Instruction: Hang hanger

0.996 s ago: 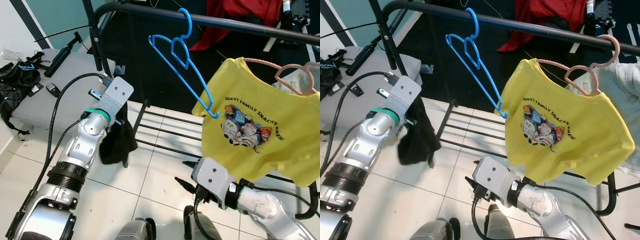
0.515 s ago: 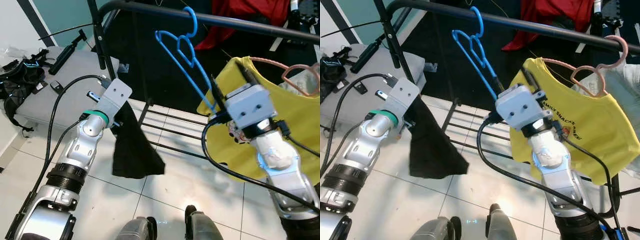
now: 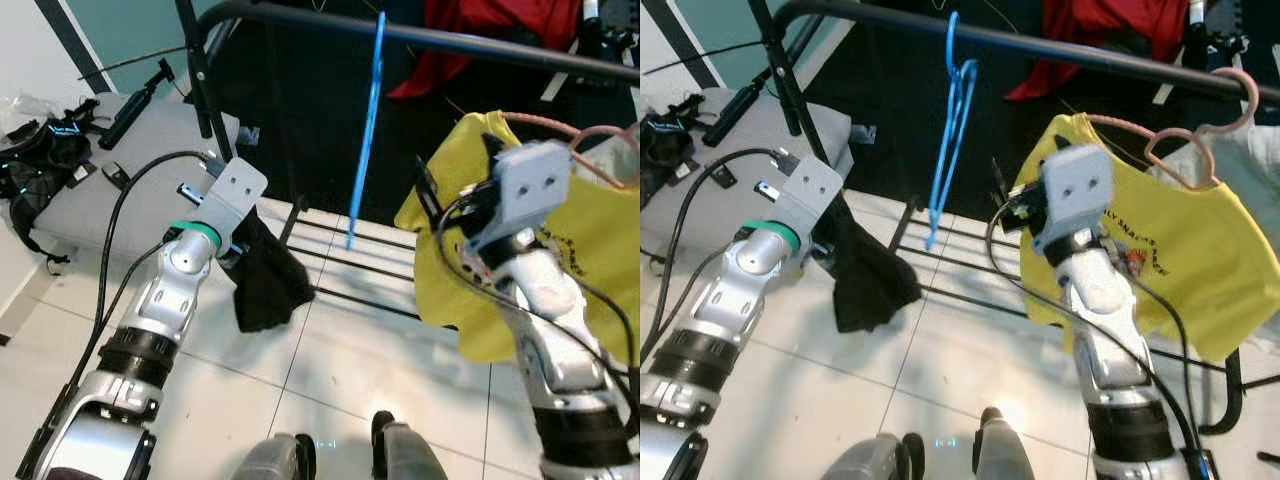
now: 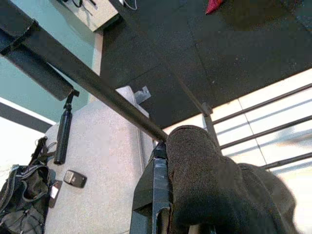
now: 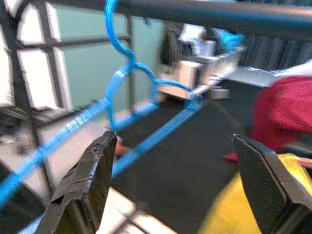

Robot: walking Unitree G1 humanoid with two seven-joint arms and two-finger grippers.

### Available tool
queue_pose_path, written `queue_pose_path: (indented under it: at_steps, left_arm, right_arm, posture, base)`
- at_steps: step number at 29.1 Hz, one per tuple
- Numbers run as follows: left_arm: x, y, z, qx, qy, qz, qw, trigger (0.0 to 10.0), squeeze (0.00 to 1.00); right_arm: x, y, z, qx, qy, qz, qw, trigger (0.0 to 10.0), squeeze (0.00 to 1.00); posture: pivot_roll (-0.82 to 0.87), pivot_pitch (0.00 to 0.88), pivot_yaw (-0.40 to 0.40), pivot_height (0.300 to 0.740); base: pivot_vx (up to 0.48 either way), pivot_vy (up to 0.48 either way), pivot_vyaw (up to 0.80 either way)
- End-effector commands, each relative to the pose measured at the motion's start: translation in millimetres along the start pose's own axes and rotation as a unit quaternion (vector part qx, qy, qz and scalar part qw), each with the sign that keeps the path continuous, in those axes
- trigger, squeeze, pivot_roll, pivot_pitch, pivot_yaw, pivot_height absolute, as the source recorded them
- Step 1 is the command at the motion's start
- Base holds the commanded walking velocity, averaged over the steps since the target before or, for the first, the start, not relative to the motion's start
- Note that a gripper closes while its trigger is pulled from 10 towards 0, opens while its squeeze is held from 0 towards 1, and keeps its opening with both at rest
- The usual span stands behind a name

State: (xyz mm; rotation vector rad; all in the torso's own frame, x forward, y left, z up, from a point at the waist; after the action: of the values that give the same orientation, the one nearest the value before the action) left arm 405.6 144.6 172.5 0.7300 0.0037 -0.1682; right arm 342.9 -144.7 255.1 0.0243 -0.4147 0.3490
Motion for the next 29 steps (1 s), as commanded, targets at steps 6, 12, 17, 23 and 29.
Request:
queue_pose_path:
  at_steps: [6, 12, 17, 23, 29]
  left_arm:
    - [-1.1, 4.0, -1.1, 0.002, 0.002, 0.009, 1.000, 0.0, 0.00]
    - [-3.4, 3.7, -4.3, 0.001, 0.006, 0.011, 1.000, 0.0, 0.00]
    - [-3.7, 0.8, -4.2, -0.001, 0.006, 0.010, 1.000, 0.0, 0.00]
    - [-3.3, -0.8, -3.5, -0.002, 0.005, 0.009, 1.000, 0.0, 0.00]
    - [-3.3, -2.9, -3.0, -0.004, 0.004, 0.010, 1.000, 0.0, 0.00]
  right_arm:
    - [17.0, 3.7, 9.0, 0.017, -0.014, 0.031, 0.999, 10.0, 0.00]
    - [37.7, 4.7, 19.3, 0.002, -0.028, 0.031, 0.999, 10.0, 0.00]
    - [64.6, 13.0, 0.0, 0.045, 0.006, 0.017, 0.999, 10.0, 0.00]
    - [82.5, 30.6, -6.9, 0.123, 0.016, 0.035, 0.992, 10.0, 0.00]
    - [93.9, 47.3, -11.3, 0.175, 0.022, 0.044, 0.983, 10.0, 0.00]
  posture:
    - [-0.07, 0.134, 0.137, 0.740]
    - [-0.07, 0.129, 0.131, 0.740]
    - [-0.07, 0.127, 0.131, 0.740]
    - [-0.06, 0.121, 0.128, 0.740]
    - [-0.06, 0.115, 0.119, 0.740]
  base:
    - [0.000, 0.000, 0.00]
    - [0.000, 0.000, 0.00]
    - [0.000, 0.000, 0.00]
    - [0.000, 0.000, 0.00]
    - [0.000, 0.000, 0.00]
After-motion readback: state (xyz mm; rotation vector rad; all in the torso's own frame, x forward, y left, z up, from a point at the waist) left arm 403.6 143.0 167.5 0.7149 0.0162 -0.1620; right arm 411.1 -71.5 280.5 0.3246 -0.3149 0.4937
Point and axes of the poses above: a point about 5 cm out from each wrist's last joint towards the gripper, its own x axis pointing out of the wrist towards the gripper, its own z axis along the axis of the wrist's last joint, y = z × x, the point moved 4 cm from there along x, pointing out of the wrist towards the gripper, and after that the axes turned 7 degrees about x, right-handed, at the moved point
